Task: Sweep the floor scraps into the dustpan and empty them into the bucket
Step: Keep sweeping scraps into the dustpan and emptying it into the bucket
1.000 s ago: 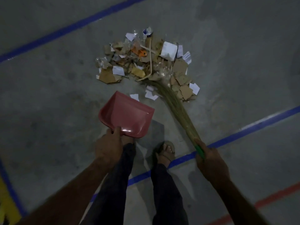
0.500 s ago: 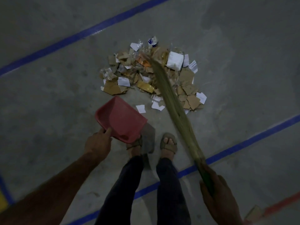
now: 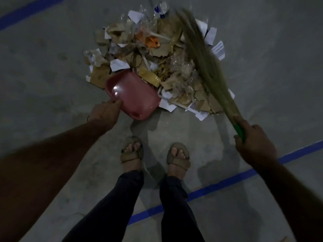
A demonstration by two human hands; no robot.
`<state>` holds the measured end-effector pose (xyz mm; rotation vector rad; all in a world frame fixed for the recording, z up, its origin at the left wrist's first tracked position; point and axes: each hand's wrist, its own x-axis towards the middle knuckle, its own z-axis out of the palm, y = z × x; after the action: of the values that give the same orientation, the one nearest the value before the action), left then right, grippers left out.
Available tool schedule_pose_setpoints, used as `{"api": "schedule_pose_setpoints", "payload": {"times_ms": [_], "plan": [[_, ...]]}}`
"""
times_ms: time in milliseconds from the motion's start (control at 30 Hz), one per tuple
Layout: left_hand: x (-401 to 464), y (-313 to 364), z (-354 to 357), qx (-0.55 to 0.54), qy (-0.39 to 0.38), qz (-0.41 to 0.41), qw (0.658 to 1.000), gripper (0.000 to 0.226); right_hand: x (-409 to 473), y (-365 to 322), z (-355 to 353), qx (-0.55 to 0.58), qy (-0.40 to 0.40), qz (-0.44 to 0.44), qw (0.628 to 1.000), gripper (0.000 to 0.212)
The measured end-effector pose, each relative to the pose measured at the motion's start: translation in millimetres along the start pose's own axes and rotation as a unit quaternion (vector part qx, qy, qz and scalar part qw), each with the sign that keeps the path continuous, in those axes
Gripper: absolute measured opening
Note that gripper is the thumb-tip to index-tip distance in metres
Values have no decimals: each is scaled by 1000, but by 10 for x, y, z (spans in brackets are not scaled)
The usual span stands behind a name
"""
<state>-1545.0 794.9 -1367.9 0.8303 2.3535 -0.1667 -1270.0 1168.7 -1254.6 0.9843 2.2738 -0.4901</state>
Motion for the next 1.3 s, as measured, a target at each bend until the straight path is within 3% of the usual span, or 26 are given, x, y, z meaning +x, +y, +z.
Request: {"api": "schedule_pose_setpoints", "payload": {"times_ms": [133, 400, 800, 1033, 1300], "plan": [[82, 136, 58, -10, 2, 11, 1000, 26, 264, 161, 91, -3, -84, -72, 994, 61], [298, 681, 3, 4, 34, 43, 998, 28, -27, 108, 335, 90, -100, -149, 980, 72], [-433, 1049, 80, -41, 77, -3, 996, 31, -1150, 175, 500, 154, -94, -117, 977, 61], [-1281, 1352, -418, -110, 79, -20, 991, 32, -2096, 93, 18, 136, -73, -126, 980, 50], [-2514, 1878, -1626, -143, 110, -56, 982, 50, -3243, 233, -1050, 47, -40, -109, 992, 68]]}}
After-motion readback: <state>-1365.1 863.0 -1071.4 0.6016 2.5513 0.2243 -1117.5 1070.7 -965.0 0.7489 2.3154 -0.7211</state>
